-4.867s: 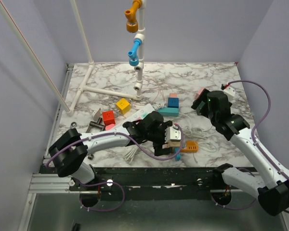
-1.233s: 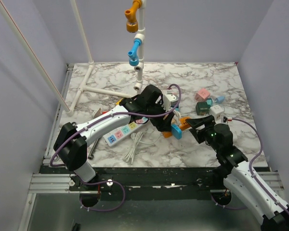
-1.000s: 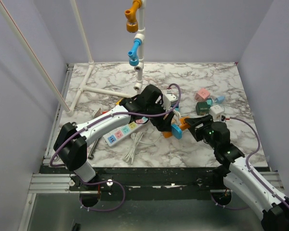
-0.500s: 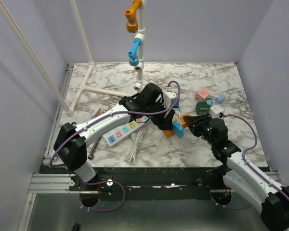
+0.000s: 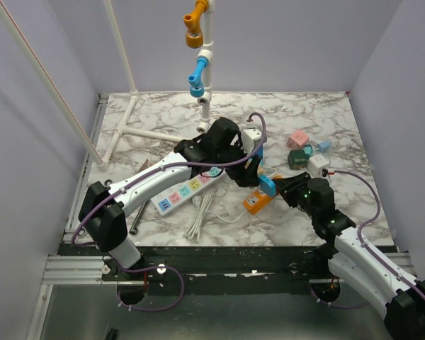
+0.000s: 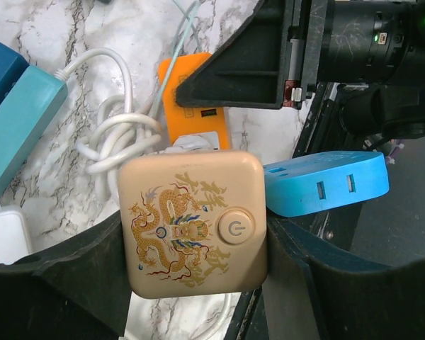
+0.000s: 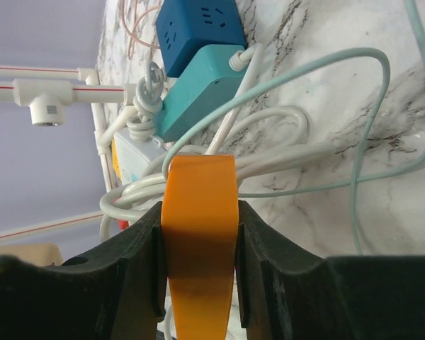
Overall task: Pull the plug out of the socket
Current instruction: Remove the plug from the socket.
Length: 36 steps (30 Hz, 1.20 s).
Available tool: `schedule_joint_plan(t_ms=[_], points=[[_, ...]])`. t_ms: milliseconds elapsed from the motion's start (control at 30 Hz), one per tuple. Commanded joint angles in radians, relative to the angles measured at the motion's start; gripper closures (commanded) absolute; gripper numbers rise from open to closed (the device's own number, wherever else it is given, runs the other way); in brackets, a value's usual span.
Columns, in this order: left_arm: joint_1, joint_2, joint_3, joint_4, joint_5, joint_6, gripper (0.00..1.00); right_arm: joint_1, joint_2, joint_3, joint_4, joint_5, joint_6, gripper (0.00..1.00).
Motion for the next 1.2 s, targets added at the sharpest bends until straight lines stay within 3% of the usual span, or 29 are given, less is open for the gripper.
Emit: schedule_joint_plan(t_ms=[0, 33, 267, 500, 633, 767, 933, 1000, 1100, 1167], points=[[0.019, -0.069, 0.049, -0.003, 0.025, -0.007, 0.77, -0.002, -0.062, -0.030, -0.058, 0.056, -0.034, 0.75], [0.022, -0.076, 0.054, -0.013, 0.030, -0.004, 0.77, -0.002, -0.070, -0.036, -0.083, 0.057, -0.045, 0.66], [0.026, -0.130, 0.057, -0.099, 0.003, 0.035, 0.78, -0.001, -0.099, -0.053, -0.161, 0.001, -0.143, 0.27], [0.042, -0.181, 0.047, -0.147, -0.007, 0.068, 0.78, 0.001, -0.051, 0.137, -0.284, -0.116, -0.354, 0.11], [0.051, -0.174, 0.134, -0.251, 0.035, 0.204, 0.79, 0.003, -0.063, 0.255, -0.451, -0.145, -0.424, 0.00], [0.071, -0.168, 0.199, -0.308, 0.044, 0.197, 0.79, 0.003, -0.092, 0.310, -0.556, -0.243, -0.432, 0.00], [0.080, -0.205, 0.219, -0.333, 0.071, 0.213, 0.77, 0.002, -0.118, 0.218, -0.337, -0.525, -0.290, 0.00], [0.081, -0.210, 0.243, -0.379, 0.069, 0.231, 0.78, 0.002, -0.066, 0.253, -0.371, -0.511, -0.312, 0.00], [0.092, -0.233, 0.248, -0.435, 0.058, 0.246, 0.79, 0.002, 0.082, 0.431, -0.617, -0.382, -0.490, 0.00], [0.105, -0.260, 0.237, -0.449, 0.056, 0.260, 0.79, 0.003, 0.126, 0.547, -0.685, -0.335, -0.568, 0.00]])
